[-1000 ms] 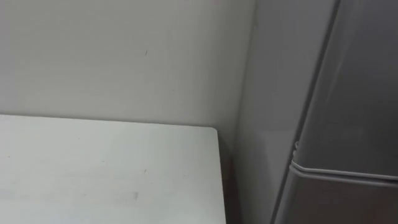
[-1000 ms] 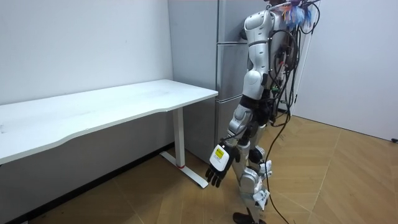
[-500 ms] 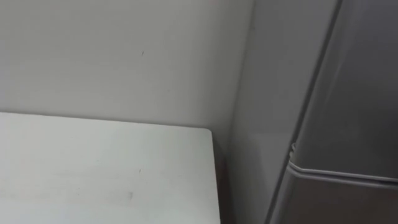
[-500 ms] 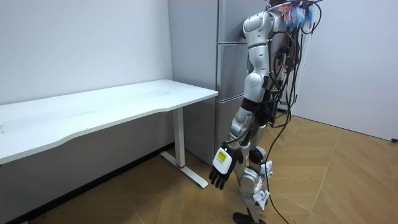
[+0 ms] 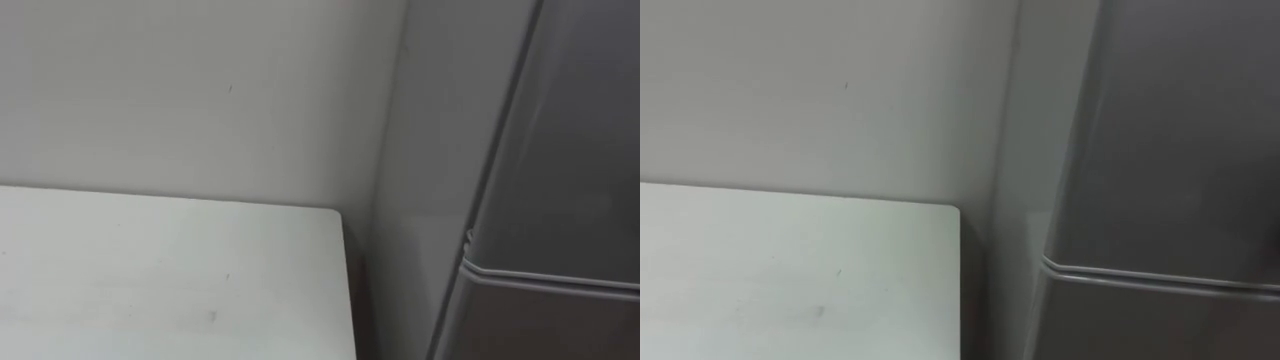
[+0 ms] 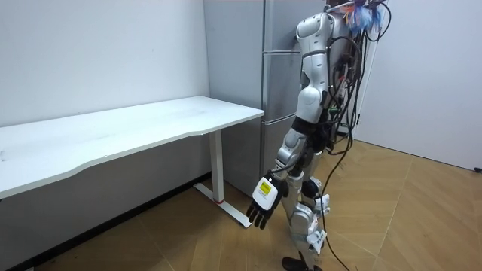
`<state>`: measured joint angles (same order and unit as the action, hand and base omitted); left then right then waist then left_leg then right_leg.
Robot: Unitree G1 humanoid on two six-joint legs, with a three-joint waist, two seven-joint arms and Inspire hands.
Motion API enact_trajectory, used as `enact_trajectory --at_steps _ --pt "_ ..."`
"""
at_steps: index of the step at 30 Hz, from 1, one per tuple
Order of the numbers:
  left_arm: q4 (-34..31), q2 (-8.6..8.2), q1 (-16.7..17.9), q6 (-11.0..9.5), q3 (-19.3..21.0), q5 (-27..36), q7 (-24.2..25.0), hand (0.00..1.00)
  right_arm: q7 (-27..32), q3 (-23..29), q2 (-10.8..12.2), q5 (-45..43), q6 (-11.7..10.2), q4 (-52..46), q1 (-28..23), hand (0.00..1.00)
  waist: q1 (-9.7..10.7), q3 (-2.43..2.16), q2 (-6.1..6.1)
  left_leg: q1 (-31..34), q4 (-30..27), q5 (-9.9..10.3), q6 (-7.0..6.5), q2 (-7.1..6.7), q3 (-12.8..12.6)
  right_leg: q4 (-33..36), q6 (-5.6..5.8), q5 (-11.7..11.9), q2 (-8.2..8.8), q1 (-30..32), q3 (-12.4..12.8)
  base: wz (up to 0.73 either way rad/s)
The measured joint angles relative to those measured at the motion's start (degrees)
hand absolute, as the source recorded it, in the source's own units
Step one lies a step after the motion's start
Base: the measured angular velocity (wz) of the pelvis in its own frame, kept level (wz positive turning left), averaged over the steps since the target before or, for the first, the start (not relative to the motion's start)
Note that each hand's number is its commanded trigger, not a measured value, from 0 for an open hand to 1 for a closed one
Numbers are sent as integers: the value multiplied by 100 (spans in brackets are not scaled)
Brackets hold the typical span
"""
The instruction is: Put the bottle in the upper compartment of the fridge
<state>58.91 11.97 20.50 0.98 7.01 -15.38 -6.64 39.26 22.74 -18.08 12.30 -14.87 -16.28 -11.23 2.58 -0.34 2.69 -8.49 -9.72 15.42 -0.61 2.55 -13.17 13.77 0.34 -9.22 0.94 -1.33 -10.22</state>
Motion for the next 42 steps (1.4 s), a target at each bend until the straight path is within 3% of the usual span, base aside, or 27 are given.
enact_trajectory --at_steps 8,12,15,24,28,31,42 --pt "-267 -2 128 16 131 10 0 0 60 248 -17 581 88 199 9 0 176 7 68 102 -24 -9 -15 -19 147 -24 8 -5 40 29 -109 9" --pt "-405 -6 233 31 214 8 0 0 281 799 -19 1333 415 515 7 0 212 -4 99 98 -5 -16 -28 -21 161 -23 25 -16 65 25 -144 1" --pt "-425 -11 267 44 221 -11 -2 0 464 845 -16 1742 465 729 -29 0 246 6 89 92 -6 -16 -28 -19 143 -25 25 -16 57 23 -145 0" --pt "-540 -16 285 123 225 13 -50 0 751 897 -13 4119 478 1694 -152 0 330 22 -11 90 1 -16 -28 -16 147 -33 25 -16 59 9 -146 0" --pt "-542 -30 277 126 226 16 -55 0 650 980 42 5123 501 2660 -164 0 371 -16 -74 73 3 -16 -28 -20 153 -91 25 -16 56 -43 -142 2" --pt "-587 -50 280 167 347 5 -55 0 636 1082 125 5420 500 3007 -174 0 382 -6 -139 59 14 -16 -27 -20 148 -93 25 -19 39 -46 -102 0" --pt "-609 -163 264 280 391 68 -55 0 579 934 336 5505 564 4183 -274 0 323 3 -100 22 33 -16 -22 -28 111 -106 26 -54 21 -70 -71 -1"
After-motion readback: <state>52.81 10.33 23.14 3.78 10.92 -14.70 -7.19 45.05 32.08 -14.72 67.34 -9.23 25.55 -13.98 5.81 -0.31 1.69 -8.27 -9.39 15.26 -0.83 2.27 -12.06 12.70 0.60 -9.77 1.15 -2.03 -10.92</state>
